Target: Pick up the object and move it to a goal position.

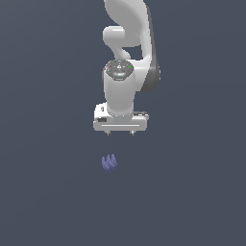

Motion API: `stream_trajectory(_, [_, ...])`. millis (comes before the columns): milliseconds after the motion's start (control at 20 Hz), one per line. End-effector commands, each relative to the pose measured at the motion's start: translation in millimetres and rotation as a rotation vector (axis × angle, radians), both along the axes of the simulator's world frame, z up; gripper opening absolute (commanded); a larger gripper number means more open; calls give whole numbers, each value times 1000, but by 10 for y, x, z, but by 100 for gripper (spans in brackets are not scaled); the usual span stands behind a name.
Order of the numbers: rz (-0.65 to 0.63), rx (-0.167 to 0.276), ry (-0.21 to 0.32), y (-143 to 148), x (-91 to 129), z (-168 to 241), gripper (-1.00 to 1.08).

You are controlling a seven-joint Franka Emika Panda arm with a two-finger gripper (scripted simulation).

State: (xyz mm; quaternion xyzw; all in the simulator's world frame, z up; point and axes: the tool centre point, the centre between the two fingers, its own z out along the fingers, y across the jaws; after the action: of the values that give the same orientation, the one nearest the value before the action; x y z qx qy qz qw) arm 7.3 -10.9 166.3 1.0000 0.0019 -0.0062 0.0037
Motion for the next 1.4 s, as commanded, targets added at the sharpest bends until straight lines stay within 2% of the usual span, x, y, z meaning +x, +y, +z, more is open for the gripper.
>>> stream_trajectory(0, [32, 0, 0, -40, 82, -56, 100])
stream_trajectory(700, [288, 5, -7, -392, 671, -570, 100])
stream_trajectory(1050, [355, 9, -10, -500, 799, -729, 100])
stream_trajectory(1350, [365, 9, -10, -521, 816, -759, 100])
